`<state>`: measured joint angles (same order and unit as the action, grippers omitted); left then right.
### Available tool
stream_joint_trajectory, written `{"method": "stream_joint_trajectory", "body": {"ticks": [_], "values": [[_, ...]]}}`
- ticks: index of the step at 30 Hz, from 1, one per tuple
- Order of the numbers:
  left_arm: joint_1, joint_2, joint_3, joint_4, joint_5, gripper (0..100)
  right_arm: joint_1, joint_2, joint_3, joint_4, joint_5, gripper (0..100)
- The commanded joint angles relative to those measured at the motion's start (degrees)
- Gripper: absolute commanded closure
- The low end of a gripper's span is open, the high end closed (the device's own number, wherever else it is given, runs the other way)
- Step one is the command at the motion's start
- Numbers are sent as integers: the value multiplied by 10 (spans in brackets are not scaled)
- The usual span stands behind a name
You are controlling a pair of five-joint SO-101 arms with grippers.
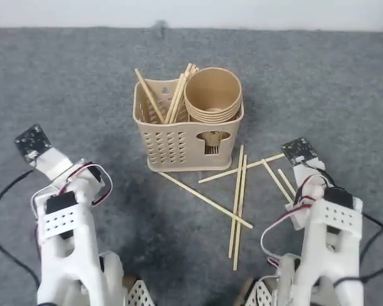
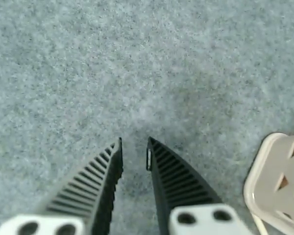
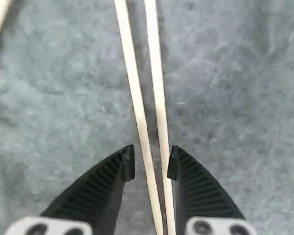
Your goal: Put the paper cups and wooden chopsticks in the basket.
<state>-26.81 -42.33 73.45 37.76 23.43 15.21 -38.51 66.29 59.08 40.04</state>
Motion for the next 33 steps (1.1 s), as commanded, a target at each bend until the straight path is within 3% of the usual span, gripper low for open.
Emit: {"method": "stream_joint_trajectory", "body": {"ticks": [1, 10, 14, 18, 23, 33], "values": [[3, 3, -21, -13, -7, 920, 24, 40, -33, -43, 37, 881], [4, 3, -21, -13, -7, 920, 71, 152, -29, -108, 109, 883], [5, 3, -21, -14, -7, 920, 70, 210, -30, -142, 125, 963], [5, 3, -20, -13, -7, 920, 73, 218, -36, -147, 124, 971], [5, 3, -20, -13, -7, 920, 73, 194, -33, -142, 124, 972], [5, 3, -20, -13, -7, 920, 69, 39, -33, -33, 124, 976]]}}
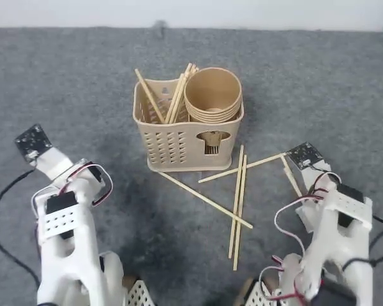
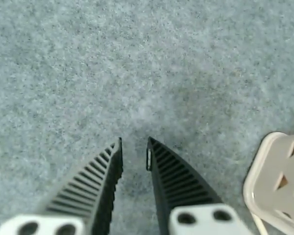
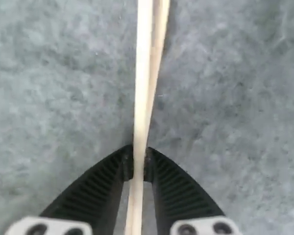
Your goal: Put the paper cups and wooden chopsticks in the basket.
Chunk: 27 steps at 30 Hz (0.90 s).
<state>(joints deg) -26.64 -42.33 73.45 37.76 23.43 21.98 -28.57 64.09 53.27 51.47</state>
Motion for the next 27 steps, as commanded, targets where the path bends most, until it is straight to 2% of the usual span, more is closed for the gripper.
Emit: {"method": "stream_joint_trajectory", "body": {"ticks": [1, 7, 24, 27], "values": [[4, 3, -20, -13, -7, 920, 1, -79, -11, 35, 10, 976], [4, 3, -20, -13, -7, 920, 1, -152, -2, 77, 10, 976], [4, 3, -16, -12, -7, 920, -18, -167, 64, 45, 10, 970], [4, 3, -16, -12, -7, 920, -17, -167, 64, 46, 10, 925]]}}
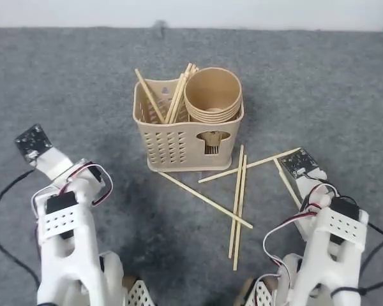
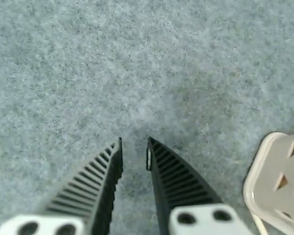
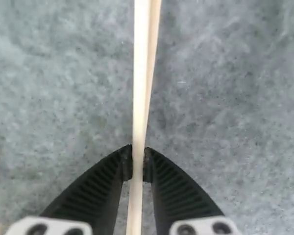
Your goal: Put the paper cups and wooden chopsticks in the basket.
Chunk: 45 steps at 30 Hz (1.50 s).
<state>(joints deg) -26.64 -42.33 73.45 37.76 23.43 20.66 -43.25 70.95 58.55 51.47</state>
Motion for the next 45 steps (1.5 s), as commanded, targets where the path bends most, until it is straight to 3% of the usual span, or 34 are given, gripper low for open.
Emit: {"method": "stream_joint_trajectory", "body": {"ticks": [1, 7, 18, 34, 45], "values": [[4, 3, -16, -12, -7, 920, -4, -18, -4, -7, 10, 912], [4, 3, -16, -13, -7, 920, -4, -18, -5, -11, 10, 994], [4, 3, -16, -14, -7, 920, -3, -22, -15, -22, 8, 905], [4, 3, -16, -14, -7, 920, 7, -16, 32, -127, 10, 902], [4, 3, -16, -14, -7, 920, 0, 138, 28, -215, 10, 903]]}}
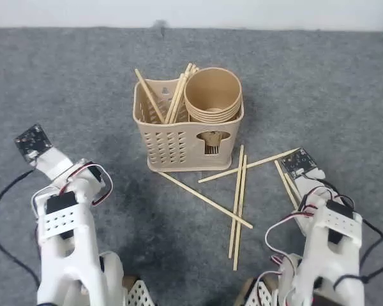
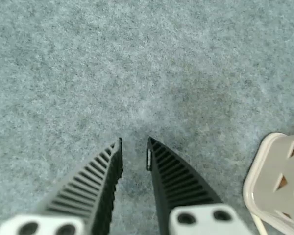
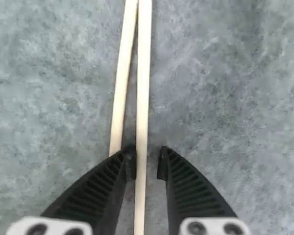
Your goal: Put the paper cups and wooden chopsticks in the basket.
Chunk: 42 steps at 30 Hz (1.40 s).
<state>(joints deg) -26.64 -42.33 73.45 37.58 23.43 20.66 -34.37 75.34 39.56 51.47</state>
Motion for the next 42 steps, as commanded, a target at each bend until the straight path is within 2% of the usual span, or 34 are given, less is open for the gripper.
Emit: {"method": "stream_joint_trajectory", "body": {"ticks": [1, 4, 9, 20, 26, 30, 38, 42], "values": [[4, 3, -16, -12, -7, 920, 3, 65, -32, -15, 10, 910], [4, 3, -16, -12, -7, 920, 11, 102, -72, 10, 10, 990], [4, 3, -16, -12, -7, 920, 28, 103, -105, 57, 7, 991], [4, 3, -16, -14, -7, 920, 33, -145, -108, 218, -6, 990], [4, 6, -7, -48, -7, 920, 31, -291, -112, 245, -167, 990], [4, 3, -2, -55, -7, 920, -1, -336, -113, 249, -251, 990], [4, 3, -2, -55, -7, 920, -122, -338, -198, 264, -469, 990], [4, 3, -2, -55, -7, 920, -191, -342, -238, 243, -547, 990]]}}
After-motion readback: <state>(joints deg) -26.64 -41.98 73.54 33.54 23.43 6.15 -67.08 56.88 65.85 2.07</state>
